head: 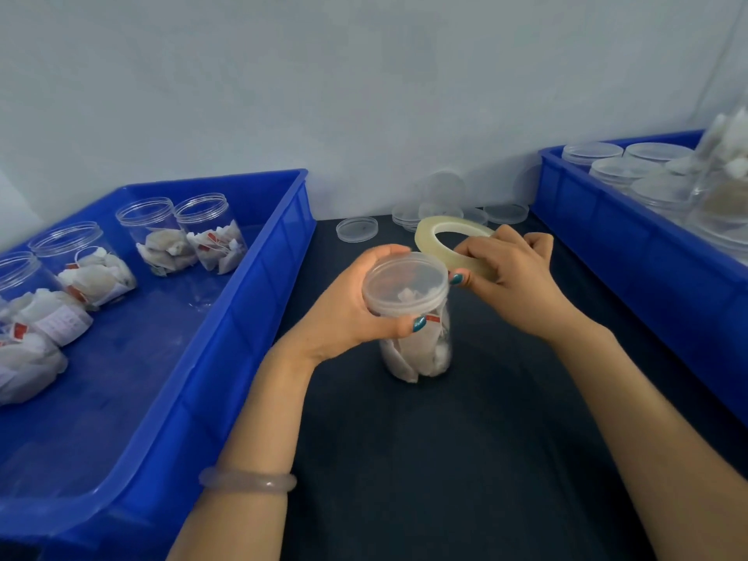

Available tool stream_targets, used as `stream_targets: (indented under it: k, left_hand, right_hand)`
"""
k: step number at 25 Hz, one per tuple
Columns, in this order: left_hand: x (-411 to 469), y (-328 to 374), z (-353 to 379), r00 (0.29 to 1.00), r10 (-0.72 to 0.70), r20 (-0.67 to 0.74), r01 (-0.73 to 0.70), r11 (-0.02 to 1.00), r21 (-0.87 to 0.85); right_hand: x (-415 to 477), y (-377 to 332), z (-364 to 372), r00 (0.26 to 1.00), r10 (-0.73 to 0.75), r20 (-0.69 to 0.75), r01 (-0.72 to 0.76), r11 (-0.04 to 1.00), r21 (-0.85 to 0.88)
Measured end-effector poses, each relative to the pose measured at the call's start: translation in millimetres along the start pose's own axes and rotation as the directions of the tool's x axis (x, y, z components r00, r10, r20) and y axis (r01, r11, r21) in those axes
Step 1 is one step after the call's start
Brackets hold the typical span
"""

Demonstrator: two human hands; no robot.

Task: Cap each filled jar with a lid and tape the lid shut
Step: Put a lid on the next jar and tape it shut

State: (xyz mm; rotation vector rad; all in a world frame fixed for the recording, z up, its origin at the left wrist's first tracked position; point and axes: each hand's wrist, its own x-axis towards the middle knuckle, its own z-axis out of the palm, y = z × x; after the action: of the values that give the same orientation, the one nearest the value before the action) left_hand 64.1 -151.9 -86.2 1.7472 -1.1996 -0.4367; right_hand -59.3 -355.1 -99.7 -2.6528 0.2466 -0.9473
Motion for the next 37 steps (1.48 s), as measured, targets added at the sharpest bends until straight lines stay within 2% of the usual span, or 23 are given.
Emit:
stream_targets:
  k: [2, 3, 5, 6, 7, 8, 10, 14, 19, 23, 24, 25, 26, 27, 28, 30, 31, 34, 37]
  left_hand:
    - [3, 17, -3, 0.997, -0.067, 0.029, 0.06, 0.975, 0.212]
    - [7, 27, -1, 0.994, -0.109, 0.002, 0.1, 0.919, 0.38]
    - [18, 44, 14, 0.982, -0.163, -0.09, 0.18, 0.701, 0.69]
    - [23, 49, 23, 0.978, -0.161, -0.131, 0.202, 0.598, 0.776]
    - [27, 51, 31, 0.977, -0.146, -0.158, 0.212, 0.541, 0.814]
    - [29, 51, 35, 0.977, -0.126, -0.174, 0.215, 0.531, 0.82]
    - [33, 48, 34, 0.978, -0.099, -0.183, 0.206, 0.563, 0.8]
    - [34, 42, 29, 0.977, -0.029, -0.211, 0.183, 0.618, 0.764]
    - [34, 43, 38, 0.964, 0.055, -0.258, 0.168, 0.625, 0.762]
    - [34, 47, 37, 0.964, 0.033, -0.265, 0.189, 0.618, 0.763]
    - [33, 51, 37, 0.965, 0.036, -0.26, 0.184, 0.615, 0.767]
    - [30, 52, 40, 0.969, 0.062, -0.241, 0.154, 0.612, 0.776]
    - [24, 52, 46, 0.971, 0.105, -0.215, 0.107, 0.612, 0.783]
    - [18, 53, 51, 0.972, 0.137, -0.19, 0.065, 0.622, 0.78]
    - [14, 54, 52, 0.974, 0.136, -0.182, 0.052, 0.646, 0.762]
    - [14, 54, 47, 0.975, 0.093, -0.2, 0.082, 0.688, 0.721]
    - [16, 55, 45, 0.978, 0.072, -0.197, 0.095, 0.684, 0.723]
    - [23, 58, 49, 0.973, 0.04, -0.229, 0.138, 0.696, 0.705]
    - [26, 59, 55, 0.95, -0.017, -0.313, 0.224, 0.737, 0.637]
  right_hand:
    - [0, -1, 1, 1.0, -0.014, -0.018, 0.014, 1.0, -0.015]
    - [0, -4, 2, 0.999, -0.018, -0.029, 0.018, 1.0, -0.015]
    - [-1, -10, 3, 0.997, -0.052, -0.06, 0.05, 0.998, -0.044]
    - [-1, -12, 2, 0.994, -0.08, -0.069, 0.074, 0.994, -0.084]
    - [-1, -13, 2, 0.992, -0.103, -0.075, 0.093, 0.987, -0.129]
    - [-2, -13, 2, 0.99, -0.115, -0.079, 0.101, 0.981, -0.168]
    - [-2, -11, 1, 0.991, -0.106, -0.082, 0.087, 0.974, -0.21]
    - [-1, -11, 8, 0.996, -0.038, -0.081, 0.026, 0.989, -0.144]
    - [4, -15, 16, 0.991, 0.035, -0.128, -0.061, 0.978, -0.2]
    - [11, -16, 28, 0.985, 0.057, -0.166, -0.093, 0.971, -0.219]
    - [15, -14, 32, 0.978, 0.1, -0.183, -0.139, 0.967, -0.212]
    - [22, -8, 33, 0.952, 0.233, -0.199, -0.269, 0.946, -0.178]
    - [31, 1, 29, 0.891, 0.407, -0.2, -0.437, 0.889, -0.135]
    - [38, 10, 21, 0.834, 0.518, -0.19, -0.542, 0.834, -0.104]
    - [42, 16, 15, 0.838, 0.514, -0.184, -0.535, 0.84, -0.092]
    - [45, 15, 11, 0.954, 0.269, -0.131, -0.293, 0.93, -0.224]
    - [42, 10, 12, 0.982, 0.179, -0.052, -0.186, 0.934, -0.303]
    - [13, 6, 29, 0.971, 0.12, 0.208, -0.017, 0.898, -0.44]
    - [-10, 14, 37, 0.944, 0.134, 0.301, 0.005, 0.908, -0.42]
